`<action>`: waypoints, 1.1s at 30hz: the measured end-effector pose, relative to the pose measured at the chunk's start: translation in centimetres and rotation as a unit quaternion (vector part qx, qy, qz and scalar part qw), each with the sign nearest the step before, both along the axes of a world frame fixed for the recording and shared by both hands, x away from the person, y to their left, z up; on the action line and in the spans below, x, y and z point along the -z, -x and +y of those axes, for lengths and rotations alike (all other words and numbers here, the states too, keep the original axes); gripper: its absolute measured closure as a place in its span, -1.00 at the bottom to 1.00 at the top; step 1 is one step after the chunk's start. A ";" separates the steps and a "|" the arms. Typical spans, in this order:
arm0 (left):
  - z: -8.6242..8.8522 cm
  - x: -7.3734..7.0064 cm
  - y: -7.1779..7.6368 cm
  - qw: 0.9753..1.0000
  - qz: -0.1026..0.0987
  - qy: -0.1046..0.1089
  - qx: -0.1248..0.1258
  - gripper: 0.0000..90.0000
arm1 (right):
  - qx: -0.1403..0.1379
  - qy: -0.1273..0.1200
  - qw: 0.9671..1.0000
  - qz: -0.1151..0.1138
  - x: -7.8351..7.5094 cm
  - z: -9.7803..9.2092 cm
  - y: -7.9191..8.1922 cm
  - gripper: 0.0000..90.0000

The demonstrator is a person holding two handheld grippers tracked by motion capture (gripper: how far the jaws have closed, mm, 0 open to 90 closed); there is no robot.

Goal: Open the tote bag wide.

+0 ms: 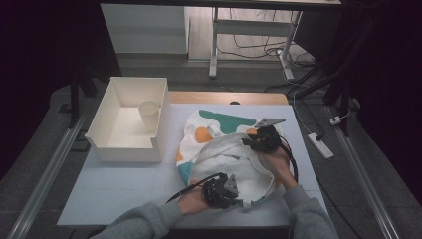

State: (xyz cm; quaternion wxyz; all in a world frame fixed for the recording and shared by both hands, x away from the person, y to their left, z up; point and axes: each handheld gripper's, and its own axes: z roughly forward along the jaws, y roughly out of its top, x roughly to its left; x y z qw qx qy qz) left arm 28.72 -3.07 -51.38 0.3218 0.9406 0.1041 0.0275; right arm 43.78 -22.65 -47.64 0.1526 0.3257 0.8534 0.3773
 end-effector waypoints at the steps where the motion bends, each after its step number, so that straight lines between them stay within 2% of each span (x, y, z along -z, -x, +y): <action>1: 0.1 -0.1 -0.1 1.000 -0.002 0.002 -0.003 0.86 | 0.000 0.000 1.000 -0.001 0.0 0.0 0.0 0.52; 11: 0.4 -0.3 -0.3 1.000 0.006 0.011 -0.014 0.94 | 0.001 0.012 1.000 -0.014 -0.4 0.1 0.3 0.45; 16: 0.8 -0.8 -0.2 1.000 0.007 0.018 -0.003 0.95 | -0.016 0.021 0.999 -0.034 -1.0 0.9 1.0 0.37; 19: 1.2 -1.2 0.1 1.000 0.002 0.021 0.001 0.95 | -0.018 0.034 0.999 -0.029 -0.9 1.2 1.1 0.34; 22: 1.6 -1.5 0.3 1.000 0.002 0.024 0.002 0.95 | -0.013 0.041 0.999 -0.009 -0.6 1.1 0.9 0.45; 24: 1.8 -1.7 0.4 1.000 0.005 0.027 0.003 0.95 | -0.013 0.046 0.999 0.003 -0.5 1.1 0.8 0.76; 26: 2.1 -1.9 0.6 1.000 0.005 0.029 0.006 0.95 | -0.015 0.036 0.999 0.012 -0.7 0.9 0.8 0.93; 28: 2.5 -2.4 1.1 0.999 0.005 0.037 0.010 0.95 | -0.015 0.027 0.999 0.008 -1.1 0.7 0.9 0.96; 33: 4.1 -4.3 3.0 0.998 -0.009 0.059 0.022 0.95 | -0.007 0.004 1.000 -0.024 -3.2 0.1 1.6 0.97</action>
